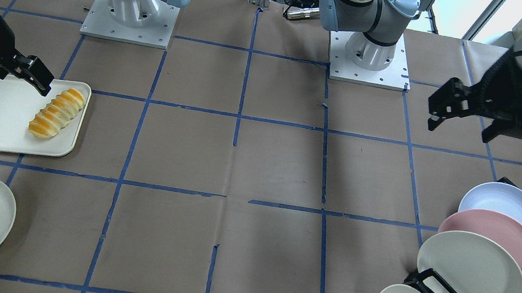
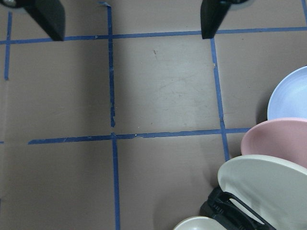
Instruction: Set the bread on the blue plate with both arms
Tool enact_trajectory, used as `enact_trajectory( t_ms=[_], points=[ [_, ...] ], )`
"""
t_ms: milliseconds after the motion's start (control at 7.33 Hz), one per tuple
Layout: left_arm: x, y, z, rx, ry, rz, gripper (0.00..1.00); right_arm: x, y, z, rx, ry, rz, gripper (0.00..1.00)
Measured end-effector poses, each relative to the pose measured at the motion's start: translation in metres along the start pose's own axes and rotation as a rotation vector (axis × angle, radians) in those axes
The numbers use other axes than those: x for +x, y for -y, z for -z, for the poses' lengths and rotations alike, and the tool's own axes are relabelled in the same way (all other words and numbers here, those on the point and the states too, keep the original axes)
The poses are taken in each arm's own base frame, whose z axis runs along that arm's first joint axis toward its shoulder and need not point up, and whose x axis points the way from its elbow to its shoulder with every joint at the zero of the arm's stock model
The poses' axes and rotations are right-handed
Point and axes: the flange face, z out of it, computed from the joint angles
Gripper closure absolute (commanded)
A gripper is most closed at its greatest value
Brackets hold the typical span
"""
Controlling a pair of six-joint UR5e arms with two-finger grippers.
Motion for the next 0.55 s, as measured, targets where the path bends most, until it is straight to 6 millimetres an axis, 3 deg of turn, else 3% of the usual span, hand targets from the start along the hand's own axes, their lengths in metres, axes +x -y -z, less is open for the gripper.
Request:
enact_trajectory(
  t_ms=[273, 545],
  points=[
    [-0.079, -0.005, -0.011, -0.011, -0.030, -0.029, 0.00, 0.018, -0.004, -0.039, -0.017, 0.006, -0.045, 0.07],
    [-0.162, -0.009, -0.037, -0.029, -0.079, -0.051, 0.00, 0.039, -0.017, -0.092, -0.027, 0.015, -0.095, 0.07]
  ],
)
